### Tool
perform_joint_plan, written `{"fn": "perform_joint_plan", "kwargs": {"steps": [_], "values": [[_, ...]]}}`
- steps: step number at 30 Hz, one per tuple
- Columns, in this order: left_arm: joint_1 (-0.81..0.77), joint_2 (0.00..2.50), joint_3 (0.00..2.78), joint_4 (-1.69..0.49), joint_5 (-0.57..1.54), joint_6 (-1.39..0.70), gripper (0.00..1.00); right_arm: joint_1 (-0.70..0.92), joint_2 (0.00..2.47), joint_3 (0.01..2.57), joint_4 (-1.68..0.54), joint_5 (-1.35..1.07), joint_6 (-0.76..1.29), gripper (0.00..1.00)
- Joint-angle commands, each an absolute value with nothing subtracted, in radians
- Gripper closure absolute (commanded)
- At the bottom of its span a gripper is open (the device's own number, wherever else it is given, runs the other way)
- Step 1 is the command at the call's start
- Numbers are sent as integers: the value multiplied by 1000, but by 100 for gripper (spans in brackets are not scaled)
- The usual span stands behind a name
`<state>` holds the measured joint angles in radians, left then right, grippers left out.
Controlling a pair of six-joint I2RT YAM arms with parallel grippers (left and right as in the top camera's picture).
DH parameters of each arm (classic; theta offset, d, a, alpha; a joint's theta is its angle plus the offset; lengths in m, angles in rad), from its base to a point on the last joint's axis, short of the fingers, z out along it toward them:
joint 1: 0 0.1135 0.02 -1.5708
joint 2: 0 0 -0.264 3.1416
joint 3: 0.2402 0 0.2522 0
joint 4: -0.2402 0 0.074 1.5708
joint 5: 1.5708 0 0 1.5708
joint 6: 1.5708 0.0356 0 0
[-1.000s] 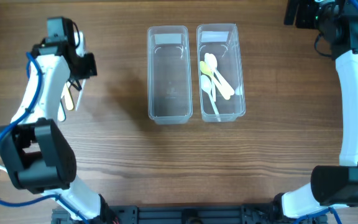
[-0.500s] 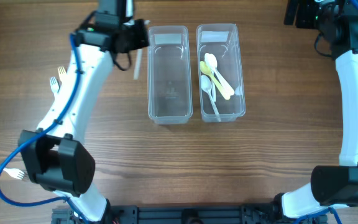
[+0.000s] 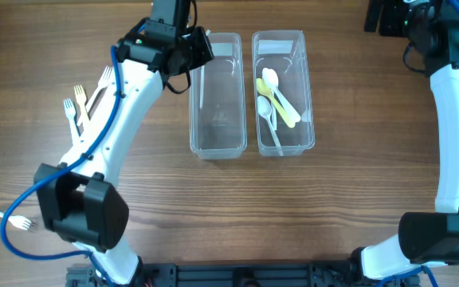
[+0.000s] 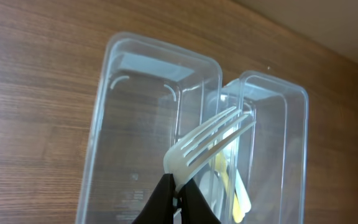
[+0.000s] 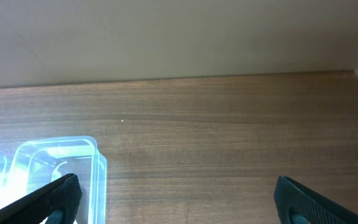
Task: Pack container
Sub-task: 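Carry the white fork into the left container and release it, then move the left gripper over the white fork near the yellow fork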
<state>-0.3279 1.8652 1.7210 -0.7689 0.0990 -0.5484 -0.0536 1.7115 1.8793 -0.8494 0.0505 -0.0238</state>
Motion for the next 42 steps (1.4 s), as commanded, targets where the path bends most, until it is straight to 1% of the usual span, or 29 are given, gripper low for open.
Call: {"fn": "perform_joint_plan", "kwargs": {"steps": [1, 8, 12, 13, 14, 15, 16, 17, 20, 22, 25, 26, 28, 29, 31, 33, 36, 39, 41, 42], "values": [[-363, 1951, 1736, -768, 93, -578, 92, -57, 1718, 1876, -846, 68, -26, 0], [-368, 2039, 1736, -768, 88, -577, 91, -57, 1718, 1876, -846, 68, -26, 0], [-367, 2047, 1736, -772, 68, -577, 86, -57, 1718, 1876, -846, 68, -26, 1], [-367, 2047, 1736, -772, 62, -577, 80, -57, 1718, 1876, -846, 67, -26, 1], [-367, 2047, 1736, -771, 61, -577, 71, -57, 1718, 1876, -846, 68, -26, 0], [-367, 2047, 1736, -770, 62, -577, 53, -57, 1718, 1876, -846, 68, -26, 0], [-367, 2047, 1736, -770, 62, -577, 40, -57, 1718, 1876, -846, 67, -26, 0], [-367, 2047, 1736, -770, 63, -577, 36, -57, 1718, 1876, -847, 68, -26, 0], [-366, 2018, 1741, -767, 63, -572, 34, -57, 1718, 1876, -846, 68, -26, 1], [-366, 1976, 1753, -756, 46, -525, 34, -57, 1718, 1876, -846, 68, -26, 0], [-346, 1897, 1763, -783, -80, -426, 34, -57, 1718, 1876, -846, 68, -26, 1], [-331, 1871, 1763, -806, -126, -382, 33, -57, 1718, 1876, -847, 68, -26, 1], [-305, 1843, 1763, -848, -186, -310, 25, -57, 1718, 1876, -847, 68, -26, 0], [-287, 1834, 1763, -873, -222, -282, 19, -57, 1718, 1876, -847, 68, -26, 1], [-237, 1827, 1763, -935, -280, -247, 12, -57, 1718, 1876, -847, 68, -26, 0], [-176, 1830, 1761, -994, -282, -211, 11, -57, 1718, 1876, -847, 68, -26, 1], [-91, 1831, 1757, -1047, -282, -203, 6, -57, 1718, 1876, -846, 67, -26, 1], [-11, 1831, 1754, -1053, -281, -146, 5, -57, 1718, 1876, -846, 68, -26, 1], [42, 1833, 1752, -1047, -265, -99, 2, -57, 1718, 1876, -846, 68, -26, 0], [73, 1833, 1752, -1042, -221, -48, 0, -57, 1718, 1876, -847, 68, -26, 0]]}}
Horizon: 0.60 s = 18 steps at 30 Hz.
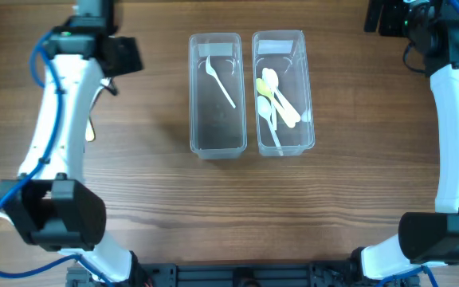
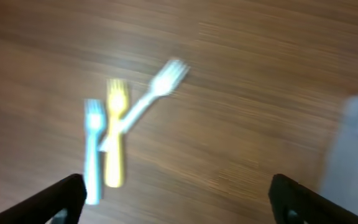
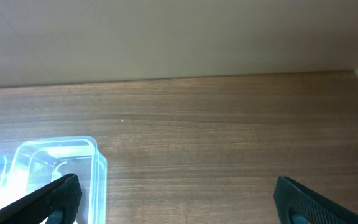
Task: Pack container
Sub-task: 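Move the left gripper over the white fork near the yellow fork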
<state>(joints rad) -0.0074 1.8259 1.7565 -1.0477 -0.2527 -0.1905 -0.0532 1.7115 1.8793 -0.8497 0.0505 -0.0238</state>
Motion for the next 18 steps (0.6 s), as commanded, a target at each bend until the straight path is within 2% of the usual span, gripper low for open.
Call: {"fn": "perform_joint_plan", "kwargs": {"steps": [1, 10, 18], "values": [[96, 1833, 1752, -1041, -175, 4, 0, -57, 1718, 1876, -847, 67, -26, 0], [227, 1842, 1731, -991, -70, 245, 0, -57, 1718, 1876, -846, 68, -26, 0], [237, 1954, 1715, -973, -8, 285, 1, -57, 1718, 1876, -846, 68, -26, 1]]}}
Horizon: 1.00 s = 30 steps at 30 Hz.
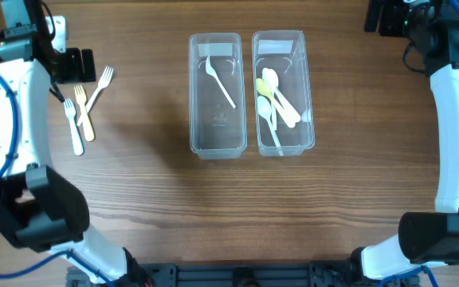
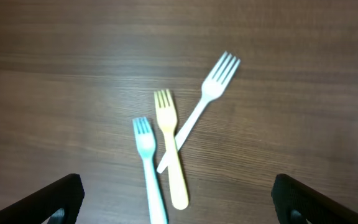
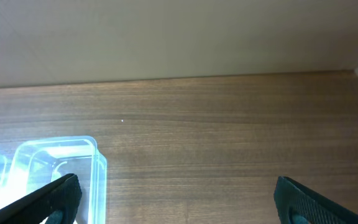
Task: Pack container
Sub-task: 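Move the left gripper over the white fork near the yellow fork, then lower and close the left gripper on the white fork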
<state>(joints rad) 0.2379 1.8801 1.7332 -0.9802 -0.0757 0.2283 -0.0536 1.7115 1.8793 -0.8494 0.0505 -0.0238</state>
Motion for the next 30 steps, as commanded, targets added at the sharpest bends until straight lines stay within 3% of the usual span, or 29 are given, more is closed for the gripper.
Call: {"fn": "perform_joint_plan", "kwargs": {"steps": [1, 16, 30], "values": [[237, 1972, 1715, -969, -8, 285, 1, -57, 1718, 1876, -846, 67, -26, 0], [229, 2197, 1715, -912, 71, 603, 0, -57, 1718, 1876, -847, 68, -26, 1], [210, 2222, 1715, -793, 70, 621, 1, -57, 1718, 1876, -846, 68, -26, 0]]}}
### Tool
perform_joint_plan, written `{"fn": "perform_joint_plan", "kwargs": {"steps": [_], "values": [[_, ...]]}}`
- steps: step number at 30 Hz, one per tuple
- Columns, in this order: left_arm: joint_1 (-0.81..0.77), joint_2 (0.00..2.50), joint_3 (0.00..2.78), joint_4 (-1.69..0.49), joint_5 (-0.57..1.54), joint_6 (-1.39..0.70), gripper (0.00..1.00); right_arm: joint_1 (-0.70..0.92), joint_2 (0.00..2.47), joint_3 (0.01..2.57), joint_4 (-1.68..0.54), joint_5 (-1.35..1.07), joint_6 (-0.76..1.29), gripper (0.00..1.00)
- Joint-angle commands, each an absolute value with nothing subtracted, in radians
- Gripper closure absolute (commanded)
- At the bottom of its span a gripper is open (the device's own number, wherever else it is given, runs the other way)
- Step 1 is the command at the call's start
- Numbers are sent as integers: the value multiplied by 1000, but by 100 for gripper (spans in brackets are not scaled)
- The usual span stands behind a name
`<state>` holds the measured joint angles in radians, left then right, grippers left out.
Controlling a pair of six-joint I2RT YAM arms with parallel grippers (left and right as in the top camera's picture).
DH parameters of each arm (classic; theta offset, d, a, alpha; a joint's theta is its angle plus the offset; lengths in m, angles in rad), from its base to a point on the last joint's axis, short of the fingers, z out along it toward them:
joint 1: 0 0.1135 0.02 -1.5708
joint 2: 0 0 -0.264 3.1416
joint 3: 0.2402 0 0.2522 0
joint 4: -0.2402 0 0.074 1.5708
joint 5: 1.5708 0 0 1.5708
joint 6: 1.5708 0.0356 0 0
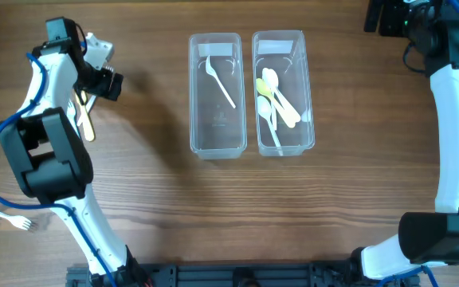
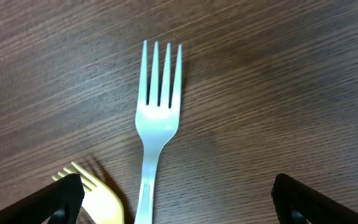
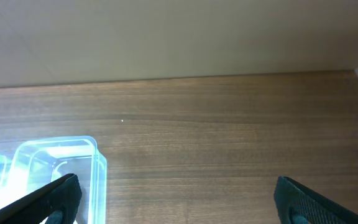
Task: Pack container
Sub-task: 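Lower and close the left gripper on the white fork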
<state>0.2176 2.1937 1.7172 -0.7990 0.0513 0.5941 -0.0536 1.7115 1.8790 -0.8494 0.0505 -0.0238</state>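
Observation:
Two clear containers stand side by side: the left one (image 1: 191,96) holds one white fork (image 1: 220,80), the right one (image 1: 312,96) holds several spoons (image 1: 277,100). My left gripper (image 2: 179,194) is open, low over a white fork (image 2: 157,118) lying on the table between its fingers. Yellow fork tines (image 2: 98,190) show at the lower left. In the overhead view the left gripper (image 1: 102,82) covers most of the forks, with the yellow fork (image 1: 87,123) sticking out below it. My right gripper (image 3: 179,199) is open and empty at the far right.
Another white fork (image 1: 10,217) lies near the table's left front edge. The left arm reaches up along the left side. The right arm (image 1: 457,119) runs along the right edge. A corner of the right container (image 3: 73,165) shows in the right wrist view.
My left gripper, still open, has come down from a higher spot over the three forks to just above the white one, which now lies between its fingers. The right arm has not moved.
At first my left gripper was shut on a white fork over the left container. Then that fork lay in the container and the gripper was open, off to the left. Then it stood above three forks, and now sits close over the white one.

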Motion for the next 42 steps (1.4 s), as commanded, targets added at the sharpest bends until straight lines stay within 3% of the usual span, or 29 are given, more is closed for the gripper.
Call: {"fn": "perform_joint_plan", "kwargs": {"steps": [1, 17, 21, 26, 38, 42], "values": [[210, 2226, 1715, -796, 70, 621, 1, -57, 1718, 1876, -846, 68, -26, 0], [212, 2306, 1715, -793, 55, 621, 4, -57, 1718, 1876, -846, 68, -26, 1], [212, 2306, 1715, -793, 32, 621, 26, -57, 1718, 1876, -846, 67, -27, 1], [212, 2306, 1715, -792, -36, 621, 27, -57, 1718, 1876, -846, 68, -26, 0], [244, 2306, 1715, -774, -47, 621, 61, -57, 1718, 1876, -847, 67, -26, 0], [252, 2306, 1715, -774, -46, 621, 64, -57, 1718, 1876, -846, 68, -26, 0]]}}
